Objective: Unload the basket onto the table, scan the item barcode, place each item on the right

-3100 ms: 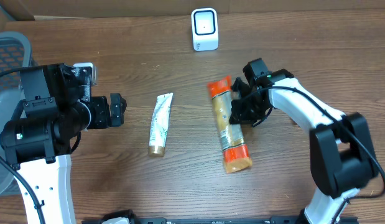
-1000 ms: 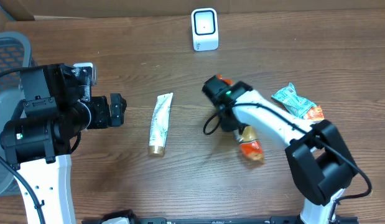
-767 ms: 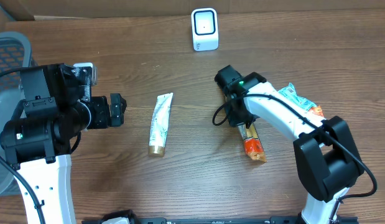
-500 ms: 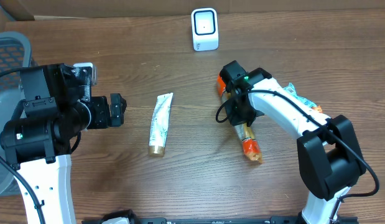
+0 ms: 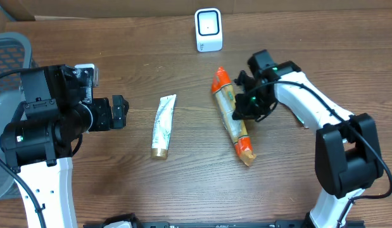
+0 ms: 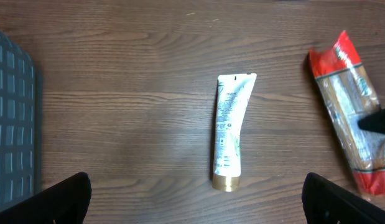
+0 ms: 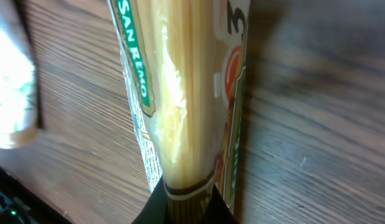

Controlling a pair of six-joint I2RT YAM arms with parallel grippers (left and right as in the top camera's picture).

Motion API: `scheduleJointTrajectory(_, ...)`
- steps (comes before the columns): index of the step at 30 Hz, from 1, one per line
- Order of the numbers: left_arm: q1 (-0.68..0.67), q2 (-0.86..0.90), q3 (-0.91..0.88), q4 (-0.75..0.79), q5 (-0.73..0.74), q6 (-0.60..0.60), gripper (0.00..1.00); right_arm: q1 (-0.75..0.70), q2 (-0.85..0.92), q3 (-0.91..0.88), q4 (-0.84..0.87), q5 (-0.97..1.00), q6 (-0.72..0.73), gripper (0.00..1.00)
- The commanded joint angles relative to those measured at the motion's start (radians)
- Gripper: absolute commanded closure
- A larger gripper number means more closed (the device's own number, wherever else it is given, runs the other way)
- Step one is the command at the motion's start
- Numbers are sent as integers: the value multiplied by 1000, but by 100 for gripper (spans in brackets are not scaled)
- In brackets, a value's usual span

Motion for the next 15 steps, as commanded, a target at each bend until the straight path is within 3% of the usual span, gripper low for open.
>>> scheduleJointTrajectory(1, 5, 3, 17, 4, 11, 11, 0, 24, 8, -34, 14, -95, -54, 95)
scheduleJointTrajectory(4, 5, 3, 17, 4, 11, 11, 0, 39, 11, -49, 14, -94, -88, 75)
scheduleJointTrajectory(7, 5, 3, 17, 4, 11, 11, 0, 61, 17, -56, 14, -46, -87, 65)
scheduleJointTrajectory(15, 5, 3, 17, 3, 11, 11, 0, 117, 67, -66, 10, 25, -86, 62)
